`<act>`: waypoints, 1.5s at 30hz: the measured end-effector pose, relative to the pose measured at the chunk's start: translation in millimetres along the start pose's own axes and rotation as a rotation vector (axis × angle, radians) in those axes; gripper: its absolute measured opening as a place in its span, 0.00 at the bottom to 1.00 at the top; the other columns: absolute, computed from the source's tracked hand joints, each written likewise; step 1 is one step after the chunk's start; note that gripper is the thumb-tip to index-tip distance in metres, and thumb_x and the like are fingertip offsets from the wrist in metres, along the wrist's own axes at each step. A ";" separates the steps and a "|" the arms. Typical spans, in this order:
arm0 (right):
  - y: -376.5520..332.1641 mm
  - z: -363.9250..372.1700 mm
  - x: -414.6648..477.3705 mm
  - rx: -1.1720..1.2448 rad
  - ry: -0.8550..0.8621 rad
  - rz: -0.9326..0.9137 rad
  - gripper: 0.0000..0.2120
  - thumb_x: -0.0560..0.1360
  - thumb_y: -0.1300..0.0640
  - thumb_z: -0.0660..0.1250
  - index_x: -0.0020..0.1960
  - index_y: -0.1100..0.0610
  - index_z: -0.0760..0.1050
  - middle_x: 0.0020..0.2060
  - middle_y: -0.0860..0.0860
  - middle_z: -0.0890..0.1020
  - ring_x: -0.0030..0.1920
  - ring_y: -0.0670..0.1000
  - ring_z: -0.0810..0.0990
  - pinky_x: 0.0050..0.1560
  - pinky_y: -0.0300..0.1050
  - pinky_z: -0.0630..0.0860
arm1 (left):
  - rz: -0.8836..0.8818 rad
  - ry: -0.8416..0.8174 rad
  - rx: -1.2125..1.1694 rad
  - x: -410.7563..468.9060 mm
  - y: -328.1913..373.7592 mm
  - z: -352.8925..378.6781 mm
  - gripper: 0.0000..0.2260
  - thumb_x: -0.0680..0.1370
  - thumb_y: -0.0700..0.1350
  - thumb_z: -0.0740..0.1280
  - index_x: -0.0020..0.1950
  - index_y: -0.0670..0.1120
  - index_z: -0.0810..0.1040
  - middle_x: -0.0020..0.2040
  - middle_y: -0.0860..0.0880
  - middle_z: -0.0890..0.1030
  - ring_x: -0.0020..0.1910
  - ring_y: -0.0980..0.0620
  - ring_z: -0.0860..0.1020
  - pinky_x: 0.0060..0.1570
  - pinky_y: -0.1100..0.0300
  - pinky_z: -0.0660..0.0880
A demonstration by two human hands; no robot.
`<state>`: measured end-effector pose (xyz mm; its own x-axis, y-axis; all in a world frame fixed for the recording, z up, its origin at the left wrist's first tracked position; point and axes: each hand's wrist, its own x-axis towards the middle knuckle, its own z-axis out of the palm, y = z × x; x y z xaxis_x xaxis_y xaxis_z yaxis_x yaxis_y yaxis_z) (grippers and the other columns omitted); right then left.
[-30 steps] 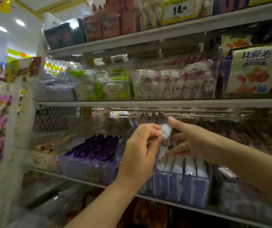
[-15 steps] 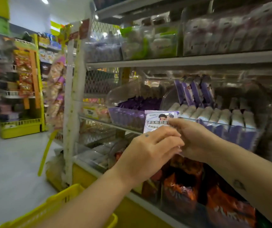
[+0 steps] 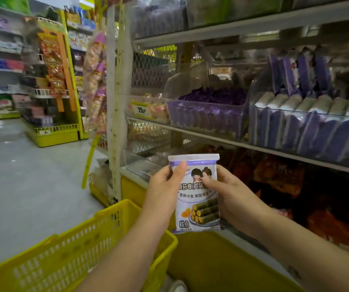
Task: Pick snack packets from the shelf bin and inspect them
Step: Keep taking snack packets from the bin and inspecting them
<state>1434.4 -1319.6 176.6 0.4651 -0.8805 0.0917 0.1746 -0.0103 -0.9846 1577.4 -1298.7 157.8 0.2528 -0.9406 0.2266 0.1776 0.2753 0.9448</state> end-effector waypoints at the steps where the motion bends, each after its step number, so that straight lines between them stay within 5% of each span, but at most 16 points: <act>1: 3.7 -0.5 2.9 -0.007 0.009 -0.007 0.15 0.77 0.58 0.63 0.64 0.57 0.73 0.55 0.59 0.83 0.56 0.61 0.82 0.60 0.62 0.76 | -0.009 0.009 -0.044 -0.4 -4.6 -1.5 0.11 0.78 0.52 0.65 0.50 0.45 0.82 0.44 0.45 0.86 0.44 0.46 0.85 0.43 0.54 0.81; 6: 14.8 -0.6 16.6 0.023 0.083 -0.019 0.23 0.71 0.45 0.67 0.59 0.61 0.79 0.54 0.61 0.83 0.56 0.62 0.82 0.62 0.64 0.74 | -0.062 0.026 -0.192 -3.3 -19.5 -3.8 0.14 0.78 0.50 0.65 0.56 0.41 0.81 0.50 0.40 0.85 0.50 0.41 0.84 0.54 0.45 0.78; 15: 27.5 -3.6 21.1 0.197 0.159 -0.016 0.12 0.72 0.59 0.67 0.51 0.67 0.81 0.47 0.66 0.84 0.47 0.62 0.84 0.43 0.50 0.82 | -0.145 0.029 -0.308 -3.8 -26.9 -3.4 0.09 0.79 0.41 0.64 0.54 0.39 0.81 0.49 0.35 0.84 0.48 0.38 0.84 0.51 0.43 0.80; 25: 23.3 -2.0 16.0 0.151 0.228 0.006 0.20 0.71 0.49 0.67 0.55 0.64 0.81 0.51 0.64 0.83 0.56 0.65 0.81 0.63 0.66 0.72 | -0.126 -0.010 -0.243 -4.1 -23.4 -11.4 0.17 0.78 0.53 0.62 0.50 0.42 0.84 0.50 0.38 0.85 0.49 0.41 0.84 0.53 0.46 0.79; 30: 23.4 -5.9 17.1 0.066 0.152 0.039 0.23 0.72 0.44 0.66 0.57 0.60 0.81 0.53 0.61 0.84 0.58 0.63 0.80 0.65 0.66 0.71 | -0.199 0.008 -0.281 -5.7 -16.0 -13.0 0.19 0.81 0.53 0.59 0.57 0.39 0.80 0.51 0.38 0.84 0.50 0.41 0.84 0.51 0.46 0.80; 36: 20.5 -18.6 2.6 -0.230 -0.238 0.235 0.19 0.72 0.50 0.69 0.57 0.62 0.80 0.55 0.61 0.83 0.52 0.54 0.82 0.57 0.52 0.78 | -0.334 0.064 -0.458 -0.4 -6.4 -27.7 0.20 0.82 0.54 0.56 0.61 0.41 0.78 0.54 0.40 0.84 0.53 0.41 0.83 0.45 0.46 0.79; 40: 22.7 -22.2 3.3 -0.146 -0.208 0.288 0.18 0.72 0.54 0.67 0.55 0.65 0.80 0.57 0.66 0.81 0.54 0.59 0.80 0.61 0.56 0.75 | -0.413 -0.038 -0.426 1.5 -7.2 -34.3 0.21 0.80 0.55 0.59 0.63 0.42 0.78 0.59 0.39 0.81 0.61 0.38 0.78 0.59 0.39 0.74; 45: 20.8 -23.5 6.8 0.033 -0.130 0.310 0.15 0.71 0.55 0.66 0.51 0.62 0.83 0.50 0.60 0.85 0.47 0.54 0.85 0.43 0.47 0.82 | -0.500 -0.300 -0.297 -2.0 -7.0 -46.6 0.16 0.76 0.47 0.65 0.63 0.47 0.79 0.59 0.41 0.82 0.57 0.42 0.81 0.45 0.46 0.82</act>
<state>1420.9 -1336.9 153.3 0.6070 -0.7716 -0.1905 0.0350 0.2655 -0.9635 1620.0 -1289.5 139.7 -0.1967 -0.9723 -0.1261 0.4709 -0.2065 0.8577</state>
